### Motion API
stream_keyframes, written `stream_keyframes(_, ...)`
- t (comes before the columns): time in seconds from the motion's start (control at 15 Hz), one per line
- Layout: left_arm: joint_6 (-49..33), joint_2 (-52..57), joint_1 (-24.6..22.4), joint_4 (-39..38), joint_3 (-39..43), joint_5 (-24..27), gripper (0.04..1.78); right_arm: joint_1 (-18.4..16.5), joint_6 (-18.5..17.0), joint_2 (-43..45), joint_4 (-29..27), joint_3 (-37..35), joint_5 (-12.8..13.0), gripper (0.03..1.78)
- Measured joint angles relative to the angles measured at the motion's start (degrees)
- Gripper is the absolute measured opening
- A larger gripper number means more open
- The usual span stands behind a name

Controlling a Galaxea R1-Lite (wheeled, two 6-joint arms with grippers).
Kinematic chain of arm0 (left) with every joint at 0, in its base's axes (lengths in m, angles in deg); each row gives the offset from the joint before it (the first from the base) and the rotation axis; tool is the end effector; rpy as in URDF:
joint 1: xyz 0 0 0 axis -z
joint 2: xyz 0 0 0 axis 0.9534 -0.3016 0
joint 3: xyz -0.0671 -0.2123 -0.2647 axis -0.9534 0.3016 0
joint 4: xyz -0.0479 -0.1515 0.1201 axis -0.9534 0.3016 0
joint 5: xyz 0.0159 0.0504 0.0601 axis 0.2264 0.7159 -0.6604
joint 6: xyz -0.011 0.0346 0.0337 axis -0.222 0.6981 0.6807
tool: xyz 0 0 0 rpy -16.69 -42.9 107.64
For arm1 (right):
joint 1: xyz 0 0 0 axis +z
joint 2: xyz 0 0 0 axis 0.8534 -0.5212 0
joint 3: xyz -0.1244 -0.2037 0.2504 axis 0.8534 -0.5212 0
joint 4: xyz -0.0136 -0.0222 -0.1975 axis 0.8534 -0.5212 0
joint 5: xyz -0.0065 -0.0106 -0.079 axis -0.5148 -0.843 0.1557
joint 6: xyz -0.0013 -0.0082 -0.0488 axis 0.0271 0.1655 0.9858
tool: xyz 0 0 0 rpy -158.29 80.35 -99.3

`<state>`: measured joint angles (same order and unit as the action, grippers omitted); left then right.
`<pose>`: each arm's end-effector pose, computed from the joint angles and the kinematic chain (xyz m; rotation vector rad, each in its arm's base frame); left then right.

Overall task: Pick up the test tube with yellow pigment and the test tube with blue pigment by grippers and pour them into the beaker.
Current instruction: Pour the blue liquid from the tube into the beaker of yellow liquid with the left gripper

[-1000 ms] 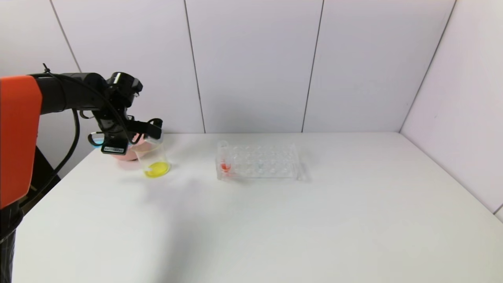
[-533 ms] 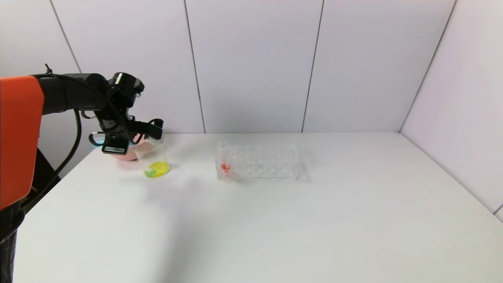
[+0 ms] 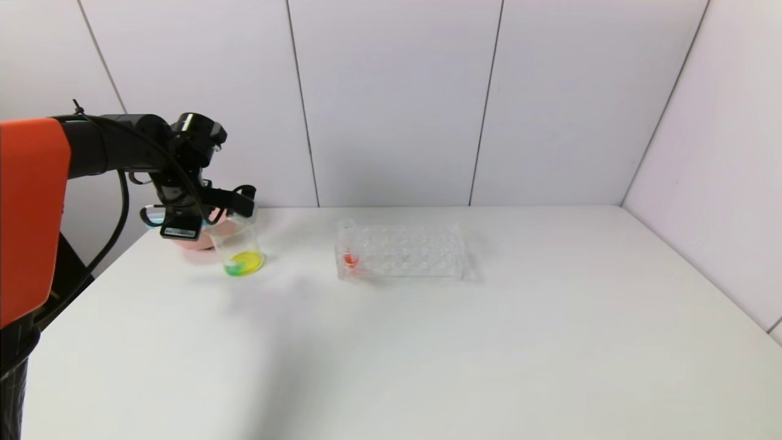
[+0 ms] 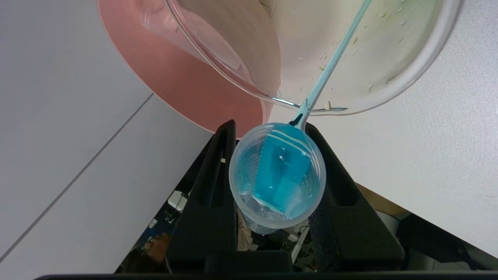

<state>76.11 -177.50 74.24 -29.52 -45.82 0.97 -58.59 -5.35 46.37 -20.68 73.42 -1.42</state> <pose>0.4812 0.0051 0.2123 1.5591 1.0283 -0.3973 -0.0322 -0.0019 0.0759 0.0913 -0.0045 -0.0383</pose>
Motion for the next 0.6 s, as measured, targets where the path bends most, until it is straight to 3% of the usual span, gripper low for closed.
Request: stream_keyframes(0.6,0.04,0.0,0.51,-0.46,0.0,-1.77,0.53,0.0,-0.02,0.0,0.02,0.0,0.0,1.71)
